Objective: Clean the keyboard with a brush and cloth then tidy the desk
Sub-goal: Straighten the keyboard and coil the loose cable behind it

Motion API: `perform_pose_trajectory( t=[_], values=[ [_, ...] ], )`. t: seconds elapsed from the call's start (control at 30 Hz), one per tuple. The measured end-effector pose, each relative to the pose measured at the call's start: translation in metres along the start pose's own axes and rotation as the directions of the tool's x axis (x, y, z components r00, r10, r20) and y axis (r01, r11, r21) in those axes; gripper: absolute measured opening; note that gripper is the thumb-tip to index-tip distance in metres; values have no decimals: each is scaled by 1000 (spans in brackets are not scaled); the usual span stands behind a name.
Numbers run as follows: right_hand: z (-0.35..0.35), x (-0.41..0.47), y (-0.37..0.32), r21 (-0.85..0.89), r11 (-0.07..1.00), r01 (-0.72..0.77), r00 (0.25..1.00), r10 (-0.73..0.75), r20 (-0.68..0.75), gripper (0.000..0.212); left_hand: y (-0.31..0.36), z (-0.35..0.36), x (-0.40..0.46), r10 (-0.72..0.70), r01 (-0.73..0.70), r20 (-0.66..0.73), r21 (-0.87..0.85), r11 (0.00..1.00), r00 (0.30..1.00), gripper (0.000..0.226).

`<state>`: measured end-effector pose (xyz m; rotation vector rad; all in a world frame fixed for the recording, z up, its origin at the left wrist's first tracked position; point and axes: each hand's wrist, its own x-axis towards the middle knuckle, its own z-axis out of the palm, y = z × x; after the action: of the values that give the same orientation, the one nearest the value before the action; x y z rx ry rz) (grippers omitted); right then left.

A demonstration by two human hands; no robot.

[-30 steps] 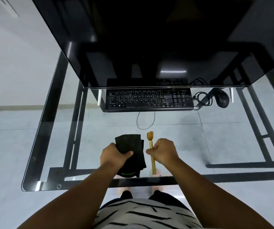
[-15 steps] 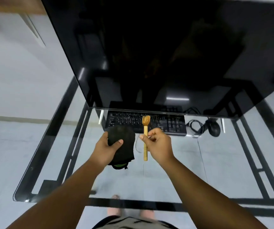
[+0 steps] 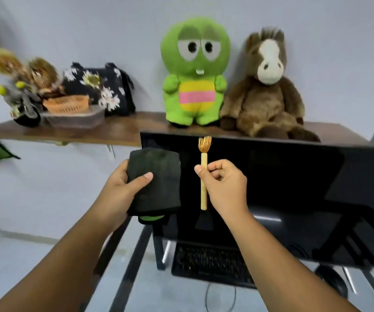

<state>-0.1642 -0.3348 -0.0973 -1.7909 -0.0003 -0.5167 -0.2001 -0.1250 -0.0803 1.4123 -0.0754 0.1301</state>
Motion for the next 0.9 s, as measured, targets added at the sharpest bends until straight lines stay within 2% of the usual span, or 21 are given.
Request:
perform_pose_trajectory(
  t=[0.2,0.33,0.5,0.63,0.7,0.77,0.83,0.9],
  values=[
    [64,75,-86,39,988,152,983,-146,-115,28,83,-58,80,110,-110,-12,-40,993,994,38],
    [115,135,-111,5,993,120,990,-119,-78,33,106,-94,140,90,-90,-5,23,996,996,46],
    [172,183,-113,-243,970,16,998,0,67,35,108,-115,212,-14,10,27,122,992,1000,41],
    [201,195,-104,-552,834,-8,972,135,190,33,95,-124,250,-166,144,61,272,952,984,38],
    [211,200,-101,-623,782,-26,956,201,213,31,89,-129,263,-244,219,37,329,918,969,39],
    [221,205,-97,-654,755,-52,942,255,220,30,85,-135,275,-263,239,-24,508,827,964,50],
    [228,211,-95,-693,718,-65,938,282,204,26,81,-140,283,-226,206,-81,762,614,971,59],
    [233,215,-93,-736,675,-56,933,299,202,19,81,-137,284,-152,146,-85,878,456,985,50]
  ],
)
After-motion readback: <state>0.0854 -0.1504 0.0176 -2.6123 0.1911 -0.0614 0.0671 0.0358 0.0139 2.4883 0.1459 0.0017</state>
